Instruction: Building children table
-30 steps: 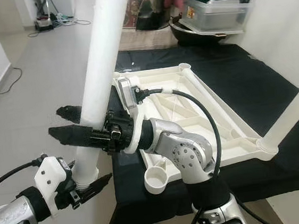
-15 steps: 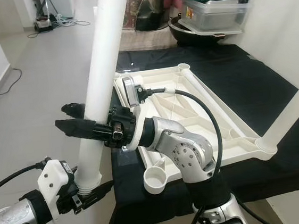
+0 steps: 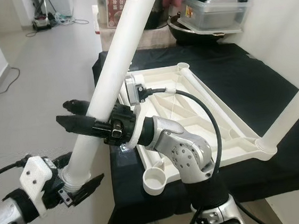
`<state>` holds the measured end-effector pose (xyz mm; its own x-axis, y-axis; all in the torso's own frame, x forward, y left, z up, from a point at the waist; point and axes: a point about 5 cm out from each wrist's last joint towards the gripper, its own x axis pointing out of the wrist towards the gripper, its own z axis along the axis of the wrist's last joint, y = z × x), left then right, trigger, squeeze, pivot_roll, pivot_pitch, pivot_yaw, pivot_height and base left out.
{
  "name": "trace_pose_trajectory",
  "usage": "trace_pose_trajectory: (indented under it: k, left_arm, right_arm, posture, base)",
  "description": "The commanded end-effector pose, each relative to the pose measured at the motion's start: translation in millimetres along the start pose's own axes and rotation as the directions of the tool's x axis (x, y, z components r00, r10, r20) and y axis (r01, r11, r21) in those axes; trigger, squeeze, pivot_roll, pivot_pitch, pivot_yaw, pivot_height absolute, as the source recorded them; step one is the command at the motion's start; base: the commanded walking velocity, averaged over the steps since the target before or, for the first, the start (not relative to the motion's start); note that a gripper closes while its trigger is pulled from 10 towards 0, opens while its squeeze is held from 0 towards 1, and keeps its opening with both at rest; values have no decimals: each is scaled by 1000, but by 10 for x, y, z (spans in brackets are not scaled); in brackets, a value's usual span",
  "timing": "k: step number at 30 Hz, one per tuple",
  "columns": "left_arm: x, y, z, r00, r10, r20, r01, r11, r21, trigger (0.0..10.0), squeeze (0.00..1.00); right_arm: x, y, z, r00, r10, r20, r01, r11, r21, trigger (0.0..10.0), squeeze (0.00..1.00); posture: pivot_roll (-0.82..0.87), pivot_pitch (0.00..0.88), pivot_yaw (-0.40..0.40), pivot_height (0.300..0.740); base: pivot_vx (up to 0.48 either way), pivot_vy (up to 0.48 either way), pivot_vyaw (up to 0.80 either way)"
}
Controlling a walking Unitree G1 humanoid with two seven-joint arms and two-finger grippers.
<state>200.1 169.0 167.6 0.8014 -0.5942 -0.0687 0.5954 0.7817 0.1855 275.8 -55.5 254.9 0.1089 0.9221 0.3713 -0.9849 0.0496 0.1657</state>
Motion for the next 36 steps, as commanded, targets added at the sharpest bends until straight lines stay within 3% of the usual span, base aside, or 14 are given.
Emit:
trace_pose_trajectory:
  k: [1,2,3,4,5,6,9,11,17,23,31,36]
  left_arm:
    - [-62,126,10,995,104,-8,-104,995,9,10000,1000]
    - [-62,126,10,995,104,-8,-104,995,9,10000,1000]
    - [-97,190,7,975,222,1,-222,975,8,10000,0]
    - [-120,229,-5,951,309,8,-308,951,-26,10000,0]
    - [-120,229,-5,951,309,8,-308,951,-26,10000,0]
    - [-129,223,-25,925,379,7,-377,923,-74,10000,0]
    - [-129,223,-25,925,379,7,-377,923,-74,10000,0]
    - [-113,113,-68,911,411,-18,-408,895,-183,10000,0]
    - [-105,-19,-33,943,331,21,-313,909,-277,10000,0]
    - [-131,-25,-4,947,319,40,-294,909,-295,10000,0]
    - [-114,-6,9,938,346,26,-320,890,-324,10000,0]
    - [-113,57,-16,918,396,9,-376,879,-292,10000,0]
  right_arm:
    - [-58,-45,-1,999,-36,-25,36,999,-2,0,0]
    - [-58,-45,-1,999,-36,-25,36,999,-2,0,0]
    - [-89,-111,20,995,-100,-22,99,995,-18,0,0]
    - [-108,-159,29,988,-153,-21,152,988,-27,118,0]
    - [-108,-159,29,988,-153,-21,152,988,-27,118,0]
    - [-116,-195,25,979,-202,-22,202,979,-35,10000,0]
    - [-116,-195,25,979,-202,-22,202,979,-35,10000,0]
    - [-136,-219,17,971,-236,-37,234,971,-58,10000,0]
    - [-240,-305,121,971,-223,-91,210,969,-133,10000,0]
    - [-297,-361,191,966,-230,-115,210,964,-164,10000,0]
    - [-325,-422,252,957,-269,-111,246,951,-187,10000,0]
    - [-312,-422,206,953,-286,-102,265,947,-180,10000,0]
  posture:
    - [95,0,-83,740]
    - [95,0,-83,740]
    - [96,0,-86,740]
    - [98,0,-87,740]
    - [98,0,-87,740]
    - [99,0,-88,740]
    - [99,0,-88,740]
    - [103,0,-87,740]
    - [98,0,-90,740]
    - [97,0,-95,740]
    - [96,0,-96,740]
    - [95,0,-96,740]
  base:
    - [0,0,0]
    - [0,0,0]
    - [0,0,0]
    - [0,0,0]
    - [0,0,0]
    - [0,0,0]
    - [0,0,0]
    - [0,0,0]
    - [0,0,0]
    - [0,0,0]
    - [-406,0,0]
    - [-168,0,0]
